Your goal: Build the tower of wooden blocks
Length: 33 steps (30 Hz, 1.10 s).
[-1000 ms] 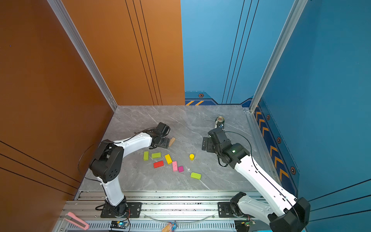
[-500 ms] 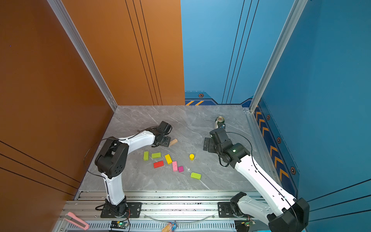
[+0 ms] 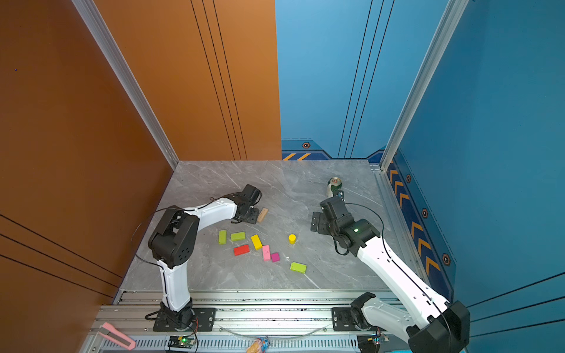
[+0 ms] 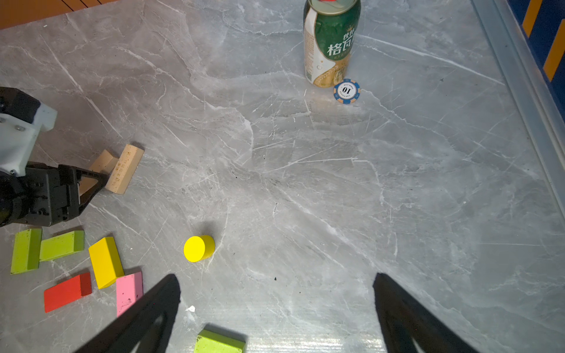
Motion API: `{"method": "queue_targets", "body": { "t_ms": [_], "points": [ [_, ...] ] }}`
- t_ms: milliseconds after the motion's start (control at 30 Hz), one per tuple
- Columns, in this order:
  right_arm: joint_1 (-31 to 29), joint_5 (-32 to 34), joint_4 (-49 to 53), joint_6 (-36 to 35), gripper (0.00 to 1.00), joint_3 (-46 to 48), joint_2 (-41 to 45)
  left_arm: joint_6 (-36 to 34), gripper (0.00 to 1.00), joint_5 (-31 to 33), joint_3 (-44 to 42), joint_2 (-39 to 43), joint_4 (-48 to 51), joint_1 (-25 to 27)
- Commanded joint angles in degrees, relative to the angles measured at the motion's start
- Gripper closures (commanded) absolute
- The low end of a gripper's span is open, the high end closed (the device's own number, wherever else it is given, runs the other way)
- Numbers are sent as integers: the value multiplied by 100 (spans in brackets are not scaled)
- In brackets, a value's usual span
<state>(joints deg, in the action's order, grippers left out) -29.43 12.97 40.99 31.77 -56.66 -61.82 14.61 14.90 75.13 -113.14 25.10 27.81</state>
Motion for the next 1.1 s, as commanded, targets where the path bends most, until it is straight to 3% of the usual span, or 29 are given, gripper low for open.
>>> {"method": "queue_targets", "body": {
  "t_ms": [0, 300, 500, 600, 1067],
  "points": [
    [60, -55, 51, -48, 0, 99, 226, 77, 38, -95, -104, 171, 179, 48],
    [170, -75, 154, -57, 0, 318, 599, 182, 42, -273, 101, 26, 241, -7],
    [260, -174, 163, -5, 0, 513, 896, 439, 58, -475, 291, -129, 309, -6],
    [278, -194, 168, -13, 0, 551, 989, 694, 61, -609, 318, -146, 311, 28],
    [576, -532, 299, -142, 0, 779, 1651, 1733, 75, -664, 885, -646, 496, 800]
  ]
}}
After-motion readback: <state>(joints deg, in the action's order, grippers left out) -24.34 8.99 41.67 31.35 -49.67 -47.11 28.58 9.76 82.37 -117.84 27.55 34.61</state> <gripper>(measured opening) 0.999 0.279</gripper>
